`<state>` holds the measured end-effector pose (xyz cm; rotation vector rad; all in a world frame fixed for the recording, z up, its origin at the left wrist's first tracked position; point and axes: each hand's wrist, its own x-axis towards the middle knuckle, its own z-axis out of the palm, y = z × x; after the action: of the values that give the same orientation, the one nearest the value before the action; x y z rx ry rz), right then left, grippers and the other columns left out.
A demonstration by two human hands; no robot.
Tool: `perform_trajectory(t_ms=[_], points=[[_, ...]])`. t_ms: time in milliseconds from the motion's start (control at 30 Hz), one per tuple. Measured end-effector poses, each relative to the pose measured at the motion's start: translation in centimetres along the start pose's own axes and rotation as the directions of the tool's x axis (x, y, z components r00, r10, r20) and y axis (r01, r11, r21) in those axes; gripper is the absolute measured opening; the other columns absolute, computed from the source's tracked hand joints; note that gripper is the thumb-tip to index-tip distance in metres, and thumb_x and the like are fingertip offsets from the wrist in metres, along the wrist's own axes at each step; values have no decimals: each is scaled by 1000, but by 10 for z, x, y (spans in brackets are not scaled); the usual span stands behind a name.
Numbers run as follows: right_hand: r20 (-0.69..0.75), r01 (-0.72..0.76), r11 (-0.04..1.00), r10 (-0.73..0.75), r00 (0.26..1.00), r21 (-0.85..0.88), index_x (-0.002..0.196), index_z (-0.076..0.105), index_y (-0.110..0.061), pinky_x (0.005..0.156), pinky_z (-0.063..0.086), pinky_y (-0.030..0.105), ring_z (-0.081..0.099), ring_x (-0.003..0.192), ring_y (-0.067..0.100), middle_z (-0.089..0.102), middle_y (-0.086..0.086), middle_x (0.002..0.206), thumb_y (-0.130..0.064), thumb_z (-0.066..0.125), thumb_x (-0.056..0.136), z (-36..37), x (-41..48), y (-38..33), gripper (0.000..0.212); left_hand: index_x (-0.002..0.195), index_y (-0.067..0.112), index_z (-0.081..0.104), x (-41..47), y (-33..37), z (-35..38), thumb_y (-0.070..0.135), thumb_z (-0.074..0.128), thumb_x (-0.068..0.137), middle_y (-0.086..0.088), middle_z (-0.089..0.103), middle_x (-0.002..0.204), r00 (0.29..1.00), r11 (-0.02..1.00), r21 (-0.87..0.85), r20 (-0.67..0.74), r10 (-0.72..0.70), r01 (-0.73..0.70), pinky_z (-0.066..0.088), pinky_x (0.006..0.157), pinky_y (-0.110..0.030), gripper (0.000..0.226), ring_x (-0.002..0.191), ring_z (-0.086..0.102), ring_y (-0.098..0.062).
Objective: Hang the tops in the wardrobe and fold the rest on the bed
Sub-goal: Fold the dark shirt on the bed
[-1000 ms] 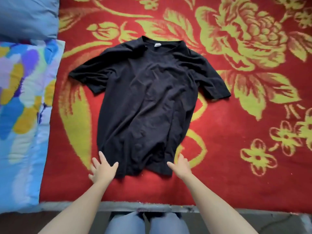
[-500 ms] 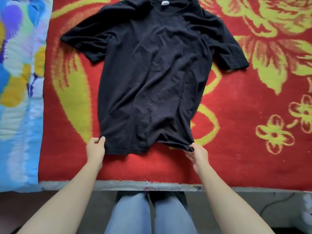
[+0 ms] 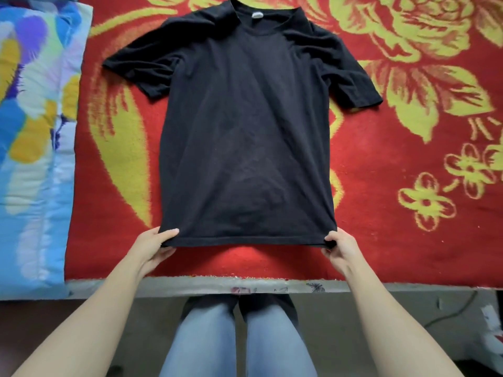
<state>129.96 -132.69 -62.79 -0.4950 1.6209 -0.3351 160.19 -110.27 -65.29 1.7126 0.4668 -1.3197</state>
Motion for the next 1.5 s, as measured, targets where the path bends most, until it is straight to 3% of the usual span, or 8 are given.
perform_trajectory(t_ms=[167,333,467,700,967,1133,1267,1500], points=[[-19,-49,997,48,999,-58,85,57,-17,58,38,28,53,74,15,60,2,87,-20,57,92,-9,0,-4,8,84,17,54,-1,13,8,-12,45,83,-3,56,91,999,989,139,-1,45,-45,43,70,-27,31,83,51,-13],[-165,-11,997,23,986,77,81,58,-12,39,45,18,55,67,16,60,4,81,-16,61,90,-20,6,-7,10,96,20,61,-10,24,16,21,64,74,-1,70,96,992,827,-562,108,58,13,52,82,-37,22,88,65,-18],[-191,70,988,-43,981,135,78,57,-12,41,48,17,61,60,13,59,4,80,-3,61,87,-26,5,-3,13,91,17,60,-10,18,26,11,56,90,-1,66,91,995,747,-665,-77,-62,-5,52,76,-33,7,86,63,-19],[-175,57,998,-53,983,17,79,53,-13,54,49,26,53,67,16,57,5,79,-2,55,91,-74,-3,15,16,92,19,58,-21,-27,6,-13,42,85,-3,69,87,992,951,-287,-90,90,-113,53,66,-34,36,83,63,-21],[-198,22,985,-56,979,-173,77,48,-17,45,37,22,43,61,14,51,4,74,-2,54,91,-129,-1,39,21,87,21,56,-44,-79,-17,15,56,90,6,68,59,983,976,-217,-178,-50,11,50,60,-24,6,71,58,-12],[-215,-8,985,-30,976,-173,94,53,-11,32,36,10,49,63,14,55,3,77,1,58,88,-148,2,61,14,110,12,61,-59,-115,-14,10,59,87,-1,71,82,970,949,-294,-239,42,-114,56,73,-31,23,74,66,-17],[-227,-68,956,1,974,-286,92,55,-6,33,33,12,45,58,15,53,5,70,0,59,88,-162,2,78,8,88,14,60,-70,-138,-8,8,63,86,-8,61,93,909,983,-141,-413,52,-121,44,84,-36,7,89,57,-23],[-416,-271,803,32,909,-531,110,58,10,82,43,38,55,102,35,60,20,104,-4,64,85,-174,10,114,30,81,-3,52,-63,-180,-19,19,65,88,-12,54,81,765,986,162,-640,73,41,43,68,-36,26,87,50,-25]])
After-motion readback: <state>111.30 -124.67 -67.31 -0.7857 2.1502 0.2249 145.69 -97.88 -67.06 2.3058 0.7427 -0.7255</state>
